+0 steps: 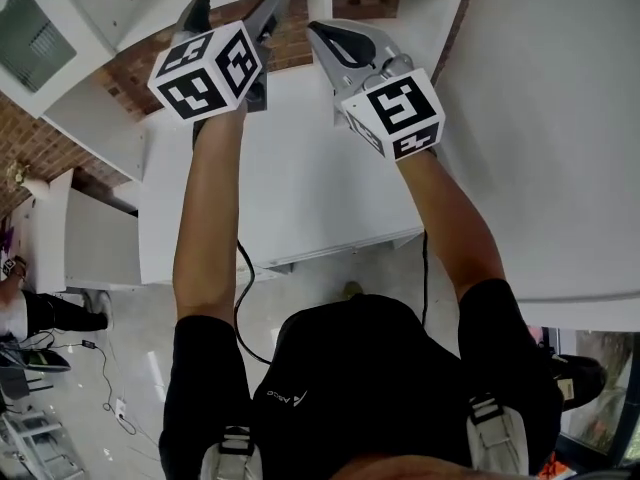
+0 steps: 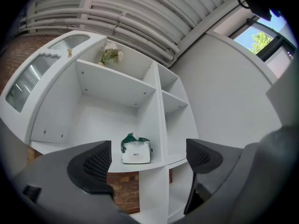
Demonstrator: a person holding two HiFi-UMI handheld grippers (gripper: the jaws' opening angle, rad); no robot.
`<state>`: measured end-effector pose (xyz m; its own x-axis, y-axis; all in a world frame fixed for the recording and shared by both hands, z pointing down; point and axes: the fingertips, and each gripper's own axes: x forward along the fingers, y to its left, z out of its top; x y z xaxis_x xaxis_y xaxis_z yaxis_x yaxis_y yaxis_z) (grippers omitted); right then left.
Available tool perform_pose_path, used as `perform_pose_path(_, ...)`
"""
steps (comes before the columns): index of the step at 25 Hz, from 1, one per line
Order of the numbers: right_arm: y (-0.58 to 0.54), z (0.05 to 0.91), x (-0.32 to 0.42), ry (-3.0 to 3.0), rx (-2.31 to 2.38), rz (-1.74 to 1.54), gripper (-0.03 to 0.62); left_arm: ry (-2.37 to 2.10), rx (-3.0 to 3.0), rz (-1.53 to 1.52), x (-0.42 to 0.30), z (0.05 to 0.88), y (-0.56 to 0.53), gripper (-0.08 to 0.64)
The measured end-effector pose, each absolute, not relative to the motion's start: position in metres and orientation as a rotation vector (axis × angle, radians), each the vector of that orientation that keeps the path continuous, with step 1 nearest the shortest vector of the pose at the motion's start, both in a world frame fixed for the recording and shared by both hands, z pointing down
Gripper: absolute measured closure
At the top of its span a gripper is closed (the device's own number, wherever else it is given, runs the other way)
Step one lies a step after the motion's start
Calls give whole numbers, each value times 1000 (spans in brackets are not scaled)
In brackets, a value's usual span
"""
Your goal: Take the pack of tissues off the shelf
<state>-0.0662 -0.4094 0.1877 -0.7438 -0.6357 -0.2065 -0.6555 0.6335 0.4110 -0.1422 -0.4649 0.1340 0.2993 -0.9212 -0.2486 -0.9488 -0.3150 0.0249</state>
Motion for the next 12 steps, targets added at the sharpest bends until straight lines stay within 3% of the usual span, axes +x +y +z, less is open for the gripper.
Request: perform_pose_path(12,-446,192,-61,2830,-1051,728,592,1871,-2399,142,-128,127,-554,71)
